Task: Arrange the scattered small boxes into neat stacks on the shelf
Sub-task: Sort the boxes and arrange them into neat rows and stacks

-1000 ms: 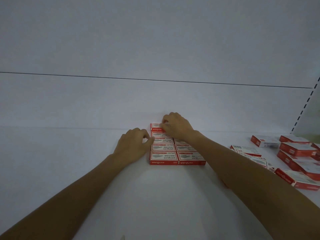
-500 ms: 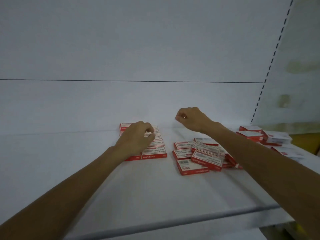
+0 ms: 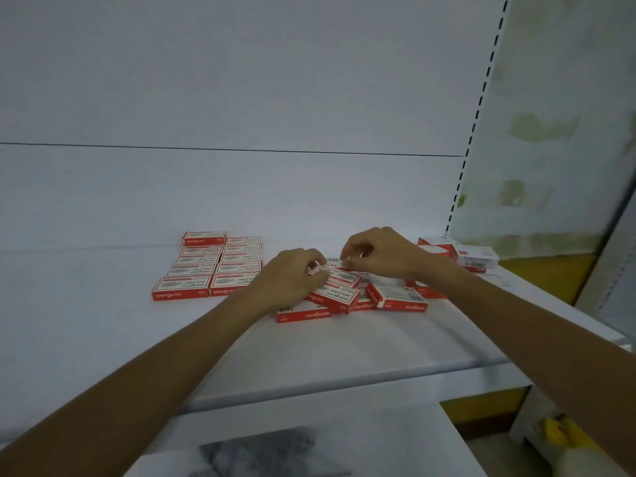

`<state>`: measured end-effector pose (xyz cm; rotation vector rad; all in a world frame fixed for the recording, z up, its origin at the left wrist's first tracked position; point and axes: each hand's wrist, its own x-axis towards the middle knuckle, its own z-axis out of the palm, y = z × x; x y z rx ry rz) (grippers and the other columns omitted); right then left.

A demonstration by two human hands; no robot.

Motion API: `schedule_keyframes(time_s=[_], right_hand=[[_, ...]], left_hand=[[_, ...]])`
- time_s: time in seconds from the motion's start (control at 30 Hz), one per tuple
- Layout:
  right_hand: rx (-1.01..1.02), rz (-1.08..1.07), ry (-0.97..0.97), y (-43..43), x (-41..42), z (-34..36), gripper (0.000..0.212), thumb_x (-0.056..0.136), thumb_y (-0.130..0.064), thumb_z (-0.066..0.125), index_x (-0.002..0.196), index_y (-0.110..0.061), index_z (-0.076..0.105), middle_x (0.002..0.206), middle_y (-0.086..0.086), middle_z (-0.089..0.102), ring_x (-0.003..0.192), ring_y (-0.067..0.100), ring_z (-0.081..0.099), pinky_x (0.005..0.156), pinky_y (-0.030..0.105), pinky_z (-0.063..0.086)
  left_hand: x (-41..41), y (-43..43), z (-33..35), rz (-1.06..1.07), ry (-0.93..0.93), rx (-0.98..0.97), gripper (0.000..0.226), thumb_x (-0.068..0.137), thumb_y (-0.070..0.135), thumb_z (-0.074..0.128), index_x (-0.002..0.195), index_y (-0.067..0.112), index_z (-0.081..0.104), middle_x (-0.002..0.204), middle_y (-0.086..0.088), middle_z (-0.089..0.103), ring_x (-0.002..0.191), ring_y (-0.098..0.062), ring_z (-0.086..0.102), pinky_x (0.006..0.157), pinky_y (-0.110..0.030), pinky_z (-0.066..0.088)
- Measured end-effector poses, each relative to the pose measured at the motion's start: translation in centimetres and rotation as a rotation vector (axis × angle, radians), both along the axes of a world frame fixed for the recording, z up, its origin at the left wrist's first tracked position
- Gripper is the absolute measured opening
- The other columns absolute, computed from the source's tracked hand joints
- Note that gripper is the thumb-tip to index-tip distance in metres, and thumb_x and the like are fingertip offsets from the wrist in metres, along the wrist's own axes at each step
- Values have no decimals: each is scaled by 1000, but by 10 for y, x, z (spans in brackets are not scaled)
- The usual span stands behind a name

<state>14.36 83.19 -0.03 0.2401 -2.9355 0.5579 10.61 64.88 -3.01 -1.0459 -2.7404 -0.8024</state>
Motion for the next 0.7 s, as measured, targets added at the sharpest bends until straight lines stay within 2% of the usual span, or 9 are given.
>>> schedule_keyframes(time_s=[0.07, 0.2, 0.33, 0.4, 0.5, 0.6, 0.7], right_hand=[[-11, 30, -53, -1, 7, -3, 23, 87, -33, 60, 108, -23, 64, 107, -3, 65, 88, 7, 56, 71, 17, 42], [-21, 75, -118, -5, 14, -7, 36, 89, -25, 53, 125, -31, 55, 125, -5, 59, 97, 7, 56, 73, 11, 40], [-5, 82, -151, -7, 11, -4, 36, 86, -25, 55, 120, -36, 58, 127, -4, 58, 103, 11, 59, 82, 23, 47], [25, 49, -120, -8, 7, -6, 31, 87, -33, 57, 118, -31, 62, 127, -3, 57, 99, 10, 58, 87, 27, 47], [51, -9, -10, -13, 3, -10, 36, 88, -44, 54, 109, -17, 67, 115, 1, 64, 92, 12, 59, 77, 24, 47], [-15, -46, 8, -13, 0, -9, 29, 91, -27, 50, 112, -13, 64, 120, 4, 61, 97, 13, 56, 77, 23, 42], [72, -3, -35, -10, -1, -7, 46, 87, -11, 52, 132, -24, 49, 137, 5, 45, 120, 19, 47, 95, 30, 43]], left_hand=[[3, 1, 0, 17, -23, 33, 35, 91, 37, 50, 123, 22, 55, 120, -3, 62, 101, -15, 60, 87, -34, 51], [9, 4, 1, 129, 52, 54, 38, 88, 42, 54, 120, 21, 56, 111, 0, 66, 97, -15, 61, 81, -31, 49], [17, 6, 2, 190, 140, 14, 33, 89, 41, 54, 111, 17, 62, 108, -2, 66, 94, -17, 62, 76, -31, 46], [21, 5, 0, 194, 133, -1, 34, 91, 41, 49, 109, 16, 64, 108, -4, 66, 93, -18, 62, 74, -30, 46], [29, 3, -4, 206, 108, -6, 43, 92, 46, 43, 114, 16, 64, 108, -6, 66, 95, -19, 62, 76, -31, 47], [37, 4, -2, 223, 108, -14, 47, 90, 50, 44, 119, 17, 61, 112, -5, 64, 98, -19, 60, 75, -29, 46], [40, 6, 0, 230, 94, -13, 49, 90, 52, 42, 120, 18, 60, 113, -4, 64, 98, -18, 61, 72, -27, 42]])
